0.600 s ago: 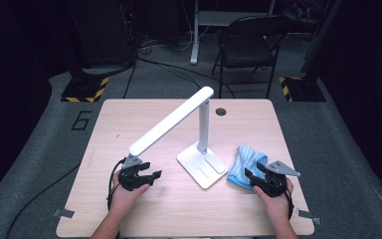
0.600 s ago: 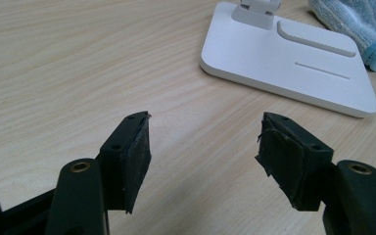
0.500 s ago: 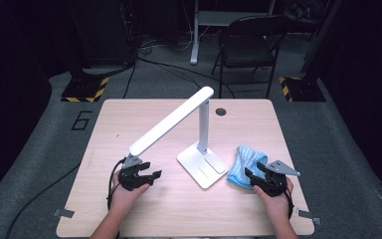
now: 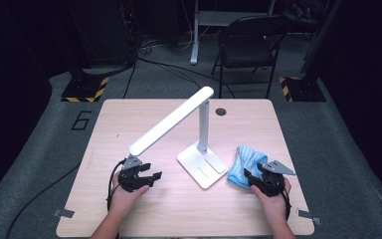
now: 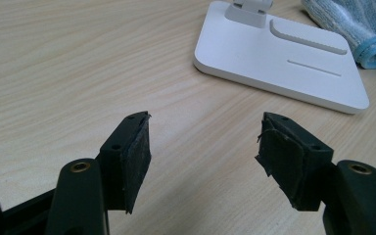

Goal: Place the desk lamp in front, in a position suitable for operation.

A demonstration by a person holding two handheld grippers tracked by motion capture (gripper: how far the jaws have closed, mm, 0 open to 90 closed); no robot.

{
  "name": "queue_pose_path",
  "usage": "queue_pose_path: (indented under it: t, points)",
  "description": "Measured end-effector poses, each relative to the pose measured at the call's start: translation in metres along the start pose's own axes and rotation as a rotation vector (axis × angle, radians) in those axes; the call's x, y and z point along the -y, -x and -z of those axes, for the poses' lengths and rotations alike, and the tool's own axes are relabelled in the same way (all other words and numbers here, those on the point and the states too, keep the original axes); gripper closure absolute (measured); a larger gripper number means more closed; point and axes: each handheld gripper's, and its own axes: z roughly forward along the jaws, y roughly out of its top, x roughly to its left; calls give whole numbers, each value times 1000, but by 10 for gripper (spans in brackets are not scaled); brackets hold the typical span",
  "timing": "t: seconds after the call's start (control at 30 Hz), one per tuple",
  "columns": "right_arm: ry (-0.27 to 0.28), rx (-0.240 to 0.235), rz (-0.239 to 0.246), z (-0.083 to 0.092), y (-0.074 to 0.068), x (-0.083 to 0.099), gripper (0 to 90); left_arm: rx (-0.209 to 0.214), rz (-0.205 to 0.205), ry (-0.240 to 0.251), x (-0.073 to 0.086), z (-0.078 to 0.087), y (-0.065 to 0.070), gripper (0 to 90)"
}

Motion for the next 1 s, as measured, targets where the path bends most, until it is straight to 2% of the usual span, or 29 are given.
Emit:
queue_pose_path:
  t: [0.13, 0.2, 0.33, 0.4, 0.87, 1.0]
  points:
    - [-49, 20, 15, -7, 3, 2, 392, -3, 6, 3, 0, 0, 0, 359]
    - [-63, 20, -1, -9, 4, 3, 388, -1, 13, 5, 0, 0, -1, 358]
    - [-90, 6, -15, -13, 7, 5, 385, -3, 21, -2, 1, -1, -2, 358]
    - [-128, -4, -14, -17, 10, 6, 388, 1, 20, -5, 1, 0, -2, 358]
    - [-132, 0, -28, -10, 18, 8, 378, 7, 20, -6, 1, -2, 0, 356]
    - [-158, 23, -18, -5, 23, 7, 378, 6, 20, -3, 1, -2, 0, 355]
